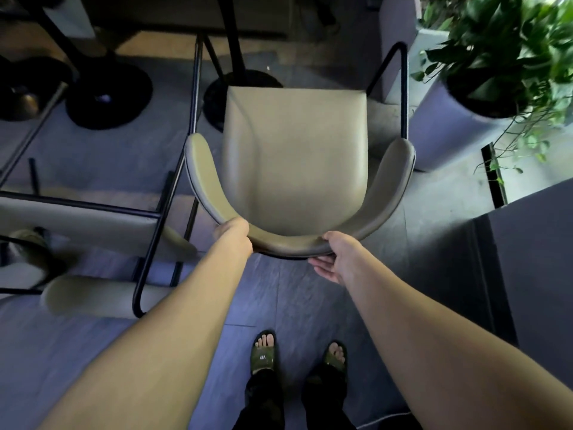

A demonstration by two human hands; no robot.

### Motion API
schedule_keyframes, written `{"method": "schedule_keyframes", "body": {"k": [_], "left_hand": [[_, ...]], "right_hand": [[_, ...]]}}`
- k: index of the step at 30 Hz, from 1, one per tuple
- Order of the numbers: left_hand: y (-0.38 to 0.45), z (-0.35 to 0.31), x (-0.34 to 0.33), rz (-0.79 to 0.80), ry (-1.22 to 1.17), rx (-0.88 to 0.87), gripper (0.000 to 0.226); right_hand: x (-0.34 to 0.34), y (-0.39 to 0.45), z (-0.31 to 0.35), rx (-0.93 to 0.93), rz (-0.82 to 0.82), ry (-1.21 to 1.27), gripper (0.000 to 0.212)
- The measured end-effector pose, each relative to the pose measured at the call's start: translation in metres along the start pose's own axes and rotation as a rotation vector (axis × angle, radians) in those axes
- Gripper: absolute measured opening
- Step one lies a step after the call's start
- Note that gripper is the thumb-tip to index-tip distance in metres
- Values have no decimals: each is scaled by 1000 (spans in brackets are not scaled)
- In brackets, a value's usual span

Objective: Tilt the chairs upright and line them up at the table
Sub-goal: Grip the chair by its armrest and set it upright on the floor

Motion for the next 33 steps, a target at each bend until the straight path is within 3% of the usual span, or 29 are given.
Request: {"method": "schedule_keyframes", "body": {"k": [6,10,20,33], "left_hand": [[-43,-42,-2,38,112,-44,46],[-48,-69,-20,102,150,-64,48],[-30,-110,-49,86,149,-50,44],[-34,-107,-53,94,-1,65,48]], "right_hand": [[-1,-11,22,40,-6,-5,25],[-7,-12,50,81,-4,-7,23],[-19,-8,106,73,-38,-23,32],[-15,-20,112,29,-160,-22,28]]}}
Point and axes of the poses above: each hand's wrist, its own y-axis towards the middle knuckle, its own x-axis out of the back of the hand, z = x × y, the point moved 10 cm from there along y, towards the middle knuckle, and after that the axes turned 9 degrees about -x, right-handed, at the moved point
